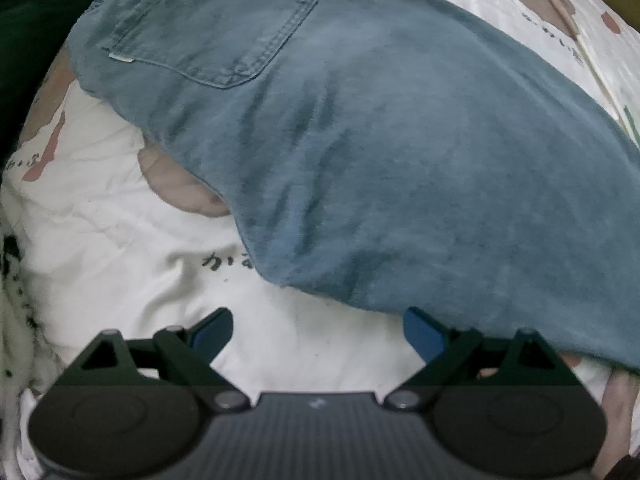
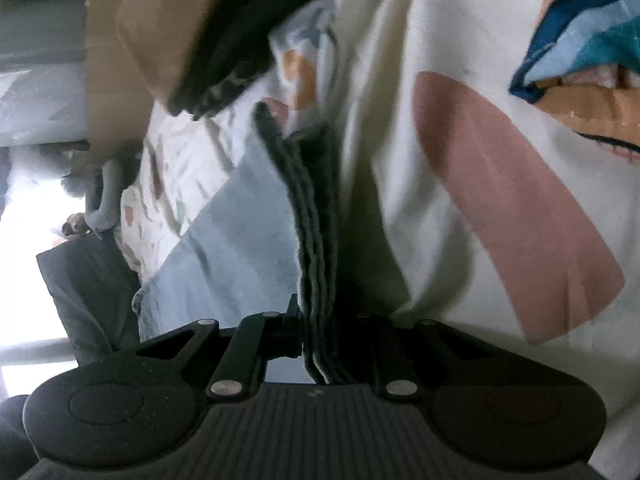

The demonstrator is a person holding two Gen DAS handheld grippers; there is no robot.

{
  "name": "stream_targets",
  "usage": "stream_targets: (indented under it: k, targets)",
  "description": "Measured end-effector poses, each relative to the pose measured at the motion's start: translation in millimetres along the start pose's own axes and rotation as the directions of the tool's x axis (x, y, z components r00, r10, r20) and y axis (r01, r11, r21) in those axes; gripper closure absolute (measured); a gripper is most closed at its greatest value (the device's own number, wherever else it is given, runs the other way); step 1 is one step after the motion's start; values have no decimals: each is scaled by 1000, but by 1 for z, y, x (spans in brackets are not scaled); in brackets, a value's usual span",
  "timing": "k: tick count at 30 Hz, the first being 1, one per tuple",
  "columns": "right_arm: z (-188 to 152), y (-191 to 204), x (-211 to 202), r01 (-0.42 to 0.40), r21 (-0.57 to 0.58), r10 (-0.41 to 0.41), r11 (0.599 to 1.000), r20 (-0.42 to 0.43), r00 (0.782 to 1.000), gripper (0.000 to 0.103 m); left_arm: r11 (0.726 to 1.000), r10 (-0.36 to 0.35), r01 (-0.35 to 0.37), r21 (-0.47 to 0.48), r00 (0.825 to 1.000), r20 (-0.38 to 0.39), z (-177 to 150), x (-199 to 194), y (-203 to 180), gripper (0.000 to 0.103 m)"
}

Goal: Fold clothes

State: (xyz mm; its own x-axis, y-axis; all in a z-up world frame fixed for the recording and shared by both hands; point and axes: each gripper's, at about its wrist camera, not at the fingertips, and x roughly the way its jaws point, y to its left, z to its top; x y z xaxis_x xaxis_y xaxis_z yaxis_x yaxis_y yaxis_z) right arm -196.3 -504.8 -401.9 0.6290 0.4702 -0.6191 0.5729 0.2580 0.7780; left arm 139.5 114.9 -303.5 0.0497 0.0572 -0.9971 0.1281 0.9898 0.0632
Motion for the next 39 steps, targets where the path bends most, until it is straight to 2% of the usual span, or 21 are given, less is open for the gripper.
stream_targets:
  k: [4,6,8,10,15,22,28,32,39]
  targets:
    - [1,-5,14,-18,26,19,1000,-29,999,81,1000,-1,1,-4,1000,-2,0,0,-1,9]
    - [0,-2,18,-6,19,6,1000,-25,1000,81,1000,-3,3,-7,1000,-2,0,0,-2,9]
    - [-1,4,18,10,-14,-10,1000,-27,1000,91,1000,-8,8,-9,1000,1,1,-1,-3,9]
    - [-1,12,16,24,-44,-25,999,-33,999,93,1000,-15,15,-1,1000,4,2,-3,-6,9]
    - [-4,43,-1,80,-150,-87,986,-44,995,94,996,-48,45,80,998,37,11,-14,-22,9]
    - [-13,91,-20,148,-198,-155,969,-19,988,94,989,-112,103,104,991,80,19,-19,-38,9]
    - [-21,121,-38,163,-240,-163,957,20,986,94,986,-138,129,102,986,93,22,-11,-39,9]
    - [-22,137,-49,161,-237,-153,958,50,987,94,980,-172,153,124,972,159,19,-8,-41,9]
    - [-15,177,-75,161,-258,-139,953,102,985,94,958,-244,211,192,955,168,27,-5,-59,9]
